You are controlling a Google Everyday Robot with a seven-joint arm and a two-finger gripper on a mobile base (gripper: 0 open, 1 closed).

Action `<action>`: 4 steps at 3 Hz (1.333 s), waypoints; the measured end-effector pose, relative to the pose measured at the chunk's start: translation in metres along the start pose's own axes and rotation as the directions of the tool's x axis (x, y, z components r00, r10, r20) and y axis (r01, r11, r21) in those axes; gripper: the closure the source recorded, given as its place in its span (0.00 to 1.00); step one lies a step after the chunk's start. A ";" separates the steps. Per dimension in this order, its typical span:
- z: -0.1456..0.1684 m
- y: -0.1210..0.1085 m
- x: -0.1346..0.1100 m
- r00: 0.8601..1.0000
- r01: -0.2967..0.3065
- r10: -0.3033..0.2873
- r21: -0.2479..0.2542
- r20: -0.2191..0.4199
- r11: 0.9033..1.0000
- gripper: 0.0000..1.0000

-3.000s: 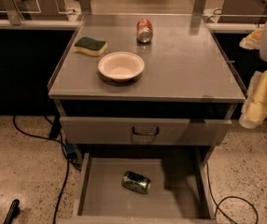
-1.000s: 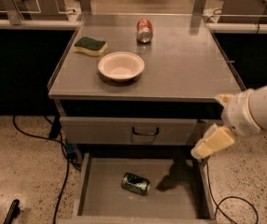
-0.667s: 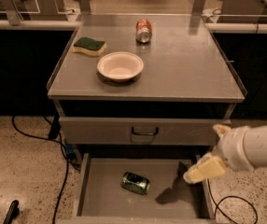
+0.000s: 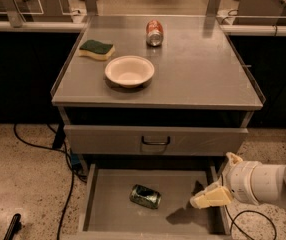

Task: Pick green can from middle drawer and place on counter

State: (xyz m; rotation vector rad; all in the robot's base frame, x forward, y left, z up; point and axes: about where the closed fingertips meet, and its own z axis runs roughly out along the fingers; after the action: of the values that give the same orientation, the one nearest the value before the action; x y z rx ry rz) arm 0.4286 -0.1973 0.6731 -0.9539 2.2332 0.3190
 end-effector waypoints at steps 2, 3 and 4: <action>0.029 0.013 0.012 0.999 -0.043 0.043 0.015 0.002 0.999 0.00; 0.079 0.023 0.024 0.998 -0.055 0.055 -0.028 0.003 0.998 0.00; 0.124 0.033 0.034 0.998 -0.063 0.062 -0.080 -0.019 0.995 0.00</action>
Offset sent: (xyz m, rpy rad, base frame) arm 0.0103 0.0280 -0.0827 0.0596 0.0214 -0.1124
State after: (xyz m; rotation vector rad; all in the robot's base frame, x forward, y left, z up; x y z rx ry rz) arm 0.4493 -0.1361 0.5572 -0.9330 2.2836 0.4331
